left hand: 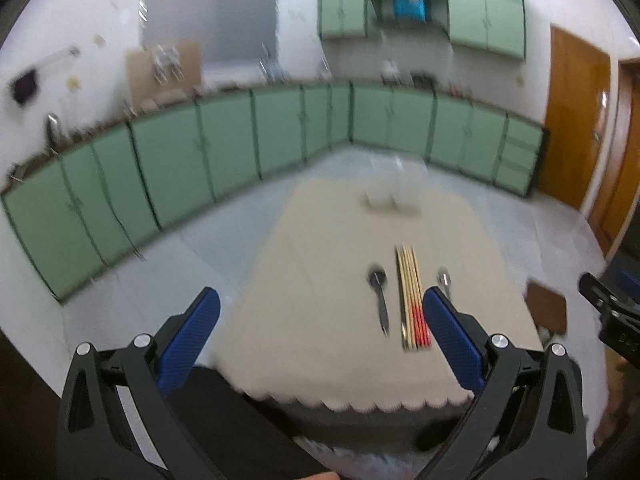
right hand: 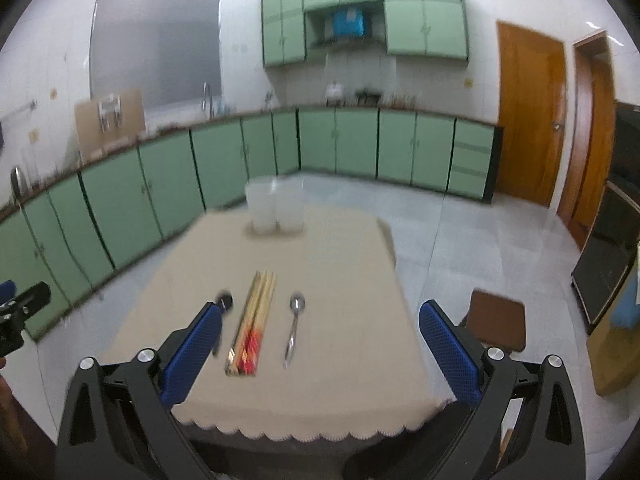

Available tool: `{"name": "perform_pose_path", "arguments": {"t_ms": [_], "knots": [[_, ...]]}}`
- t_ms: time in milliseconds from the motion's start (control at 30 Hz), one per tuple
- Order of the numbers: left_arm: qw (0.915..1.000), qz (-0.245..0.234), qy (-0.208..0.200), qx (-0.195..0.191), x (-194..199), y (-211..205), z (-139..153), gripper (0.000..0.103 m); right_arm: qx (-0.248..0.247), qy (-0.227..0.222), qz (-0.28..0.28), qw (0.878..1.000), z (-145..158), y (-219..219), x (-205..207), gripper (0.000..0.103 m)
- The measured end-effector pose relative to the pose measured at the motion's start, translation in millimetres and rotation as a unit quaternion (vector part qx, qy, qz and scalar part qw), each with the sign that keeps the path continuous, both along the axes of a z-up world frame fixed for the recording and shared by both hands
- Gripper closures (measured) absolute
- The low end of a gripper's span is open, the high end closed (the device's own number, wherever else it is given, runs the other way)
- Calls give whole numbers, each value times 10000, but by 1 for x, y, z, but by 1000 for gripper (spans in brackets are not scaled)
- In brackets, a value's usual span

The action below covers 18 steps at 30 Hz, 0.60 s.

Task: Organize utensils
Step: 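Grasp the black plastic spoon handle with the left tool while the right tool grasps the metal spoon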

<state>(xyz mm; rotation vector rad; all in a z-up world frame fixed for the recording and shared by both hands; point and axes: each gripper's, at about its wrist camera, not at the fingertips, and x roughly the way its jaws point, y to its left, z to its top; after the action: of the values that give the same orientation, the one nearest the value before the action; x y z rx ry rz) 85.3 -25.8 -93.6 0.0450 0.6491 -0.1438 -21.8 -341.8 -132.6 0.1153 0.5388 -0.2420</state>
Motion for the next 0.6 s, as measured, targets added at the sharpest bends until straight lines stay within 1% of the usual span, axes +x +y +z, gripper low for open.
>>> {"name": "perform_pose_path", "arguments": {"t_ms": [67,100,133,167,233,300,367,500,567,600], "knots": [[9988,-74,474,-98,22,-4,-29,5,-21,256,62,9997,-23,-1,16,9],[9979,-129,624,-152,29,-5,-40,5,8,376,106,9992,-34,-1,25,10],[9963,-142,834,-118,40,-7,-55,5,53,543,167,9984,-48,-2,36,13],[9953,-152,952,-81,47,-8,-64,5,101,644,220,9976,-57,-2,43,17],[9917,-430,1202,-144,63,-16,-88,5,215,890,365,9951,-81,1,61,22],[9887,-557,1381,-163,76,-23,-106,5,291,1111,474,9922,-101,2,76,25],[9861,-594,1542,-171,90,-30,-127,5,412,1278,568,9893,-117,2,88,32],[9814,-647,1795,-230,113,-40,-155,5,596,1597,700,9829,-146,3,110,40],[9798,-651,1870,-273,122,-42,-164,7,689,1737,777,9793,-158,1,117,53],[9786,-645,1932,-290,127,-44,-170,9,728,1779,812,9780,-161,1,118,55]]}}
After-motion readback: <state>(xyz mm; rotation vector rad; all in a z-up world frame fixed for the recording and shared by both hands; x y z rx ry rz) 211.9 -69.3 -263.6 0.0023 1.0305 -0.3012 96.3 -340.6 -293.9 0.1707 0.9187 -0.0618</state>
